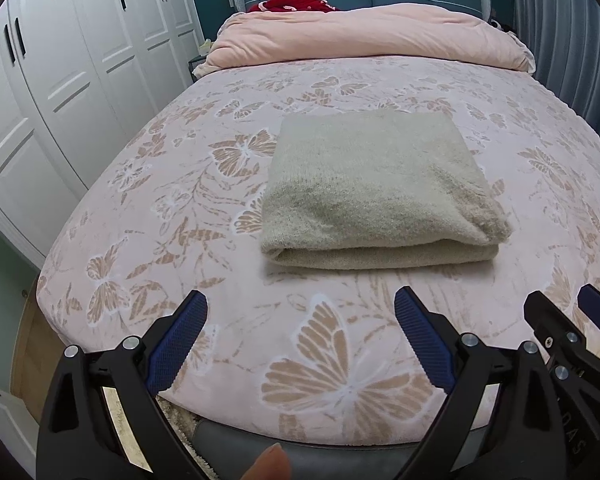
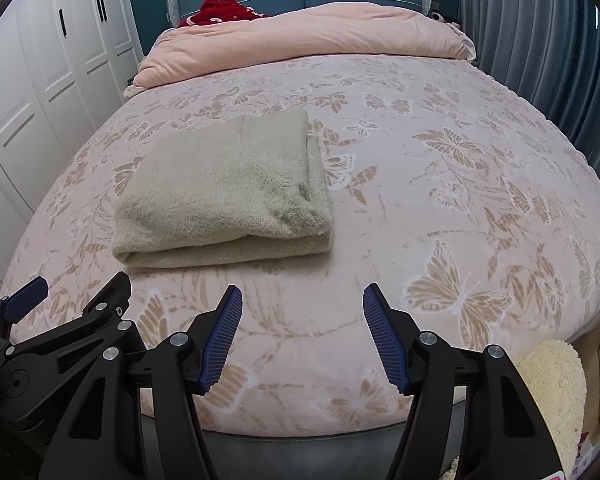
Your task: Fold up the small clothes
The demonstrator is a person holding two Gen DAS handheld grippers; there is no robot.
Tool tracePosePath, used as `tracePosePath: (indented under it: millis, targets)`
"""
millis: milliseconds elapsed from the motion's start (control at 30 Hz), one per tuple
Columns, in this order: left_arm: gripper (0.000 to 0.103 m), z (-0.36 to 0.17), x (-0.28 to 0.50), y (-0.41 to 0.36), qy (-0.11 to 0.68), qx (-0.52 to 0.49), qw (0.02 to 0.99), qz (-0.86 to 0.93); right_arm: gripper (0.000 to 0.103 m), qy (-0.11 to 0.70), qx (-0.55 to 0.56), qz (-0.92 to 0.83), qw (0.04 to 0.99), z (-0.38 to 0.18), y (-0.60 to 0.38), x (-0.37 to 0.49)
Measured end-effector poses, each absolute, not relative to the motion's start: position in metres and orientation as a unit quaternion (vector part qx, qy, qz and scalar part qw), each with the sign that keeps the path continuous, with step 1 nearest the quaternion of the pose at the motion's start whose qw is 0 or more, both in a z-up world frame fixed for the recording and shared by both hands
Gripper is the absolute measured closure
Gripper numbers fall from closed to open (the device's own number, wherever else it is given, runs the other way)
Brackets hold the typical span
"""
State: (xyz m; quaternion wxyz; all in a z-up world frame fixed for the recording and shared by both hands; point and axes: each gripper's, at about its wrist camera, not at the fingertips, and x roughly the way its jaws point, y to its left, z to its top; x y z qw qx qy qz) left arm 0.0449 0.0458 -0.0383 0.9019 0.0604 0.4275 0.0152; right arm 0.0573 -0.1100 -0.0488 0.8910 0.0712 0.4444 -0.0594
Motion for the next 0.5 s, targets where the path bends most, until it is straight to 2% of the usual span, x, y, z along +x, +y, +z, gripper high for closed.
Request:
tracePosePath:
  millis: [500]
  targets:
    - [0.011,-0.0422,0.0492,0.0462,0.438,0.061,0.897,0.01,0.041,0.448,0.071,-0.067,0.889,-0.0486,-0.1067,0.0572]
